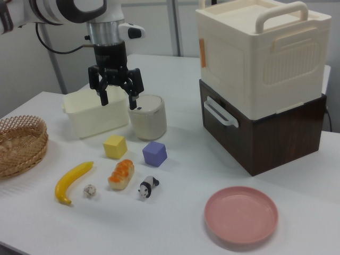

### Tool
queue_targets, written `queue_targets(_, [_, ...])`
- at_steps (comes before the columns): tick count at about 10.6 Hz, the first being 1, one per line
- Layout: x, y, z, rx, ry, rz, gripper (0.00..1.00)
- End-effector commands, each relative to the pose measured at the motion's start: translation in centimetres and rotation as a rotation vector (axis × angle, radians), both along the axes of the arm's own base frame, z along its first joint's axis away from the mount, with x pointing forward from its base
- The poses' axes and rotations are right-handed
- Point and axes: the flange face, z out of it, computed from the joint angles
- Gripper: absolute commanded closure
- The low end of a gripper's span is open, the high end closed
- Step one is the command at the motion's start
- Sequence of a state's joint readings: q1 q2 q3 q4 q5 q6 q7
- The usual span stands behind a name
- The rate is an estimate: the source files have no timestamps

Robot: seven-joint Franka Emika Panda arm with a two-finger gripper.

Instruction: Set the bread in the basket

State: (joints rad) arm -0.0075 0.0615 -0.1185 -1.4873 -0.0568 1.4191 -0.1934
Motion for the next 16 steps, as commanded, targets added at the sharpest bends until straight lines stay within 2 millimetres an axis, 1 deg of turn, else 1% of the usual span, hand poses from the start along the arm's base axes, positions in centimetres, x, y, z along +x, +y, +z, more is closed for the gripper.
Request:
queue_targets(1, [-0.3,0.8,-0.3,0.007,0.015,0.012,0.00])
queue_targets(2, [-0.3,0.9,-0.3,0.009,0.015,0.013,0.00])
queue_targets(3, [-0.1,1.4,-0.4,0.010,0.017,0.023,0.00])
queue_targets(4, [0.1,2.8,-0.9,0.010,0.024,0.049,0.00])
queue_targets(6, [1.4,5.5,-2.8,0.006,0.048,0.097,0.00])
queue_targets(7, [1.5,6.8,-3.2,0.005,0.055,0.120,0.00])
queue_targets(9, [2.4,9.0,-5.1,0.000,0.086,0.157,0.00])
queue_targets(10, [2.8,9.7,-5.5,-0.001,0.070,0.169,0.00])
queue_targets(12, [3.5,10.4,-7.1,-0.004,0.047,0.164,0.00])
queue_targets(14, [3.6,12.0,-9.9,-0.006,0.037,0.185,0.00])
queue_targets(15, [3.7,12.4,-11.3,-0.007,0.031,0.193,0.00])
queue_targets(16, [3.5,12.6,-13.5,-0.007,0.037,0.200,0.00])
